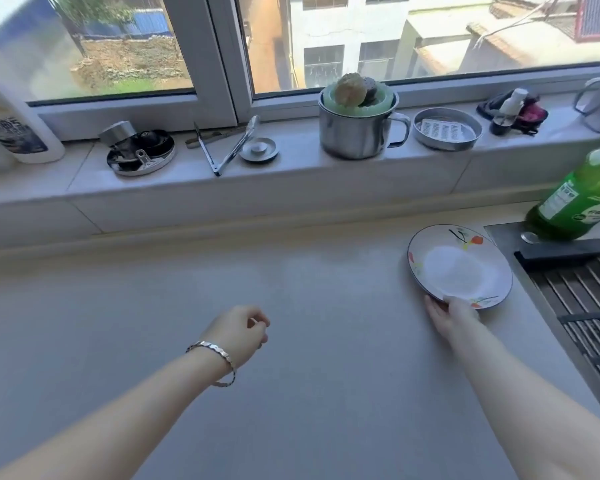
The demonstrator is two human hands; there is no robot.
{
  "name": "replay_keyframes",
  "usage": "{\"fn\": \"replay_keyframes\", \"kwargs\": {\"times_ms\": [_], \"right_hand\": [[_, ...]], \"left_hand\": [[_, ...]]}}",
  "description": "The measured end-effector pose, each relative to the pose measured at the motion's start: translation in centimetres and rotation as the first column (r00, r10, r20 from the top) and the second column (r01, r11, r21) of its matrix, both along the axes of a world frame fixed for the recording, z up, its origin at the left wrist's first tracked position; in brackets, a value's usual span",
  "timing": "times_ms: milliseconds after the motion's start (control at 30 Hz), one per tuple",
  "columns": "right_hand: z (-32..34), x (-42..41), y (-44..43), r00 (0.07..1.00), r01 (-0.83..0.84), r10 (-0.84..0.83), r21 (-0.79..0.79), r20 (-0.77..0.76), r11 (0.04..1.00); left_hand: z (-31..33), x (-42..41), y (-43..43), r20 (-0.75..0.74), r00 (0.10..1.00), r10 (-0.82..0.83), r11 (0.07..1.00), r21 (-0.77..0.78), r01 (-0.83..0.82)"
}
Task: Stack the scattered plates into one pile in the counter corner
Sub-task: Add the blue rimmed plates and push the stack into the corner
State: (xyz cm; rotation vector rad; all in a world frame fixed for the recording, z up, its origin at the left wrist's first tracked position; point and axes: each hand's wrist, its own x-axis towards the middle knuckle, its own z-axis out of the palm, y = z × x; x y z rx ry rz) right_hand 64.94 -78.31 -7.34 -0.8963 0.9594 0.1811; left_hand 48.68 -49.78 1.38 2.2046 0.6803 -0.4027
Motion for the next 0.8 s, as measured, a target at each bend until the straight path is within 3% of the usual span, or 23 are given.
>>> {"fn": "replay_keyframes", "kwargs": {"times_ms": [100,233,433,500,667,800], "right_hand": [[0.0,-1.2,0.7,0.995,-0.093,0.094,-0.05,0.024,0.994],[1.6,-4.8,4.0,0.909,-0.4,0.409,-0.108,0.077,0.91],[9.0,-11.2,14.3,0.554,-0.797,0.814,-0.169,0.177,0.58],[11.2,-13.8,18.2,0.424,-0.853,0.886,-0.246,0.185,0.46],[15.1,-21.1,28.9,0.133,-0.867,0.978,-0.46,0.162,0.194],[17.7,-27.2,38.4,0.016,-0.789,0.99,-0.606,0.14,0.099]], "left_hand": [[0.2,-0.5,1.3,-0.007,1.0,0.022,1.0,-0.004,-0.022],[0.4,-1.7,3.0,0.019,0.999,0.038,0.998,-0.044,-0.038],[2.7,-5.7,8.3,0.151,0.925,0.35,0.911,-0.284,-0.299],[4.3,-7.8,11.5,0.197,0.906,0.375,0.908,-0.275,-0.316],[5.8,-17.2,21.6,0.236,0.918,0.318,0.946,-0.018,-0.323],[7.3,-25.5,29.8,0.264,0.905,0.333,0.936,0.027,-0.352]]}}
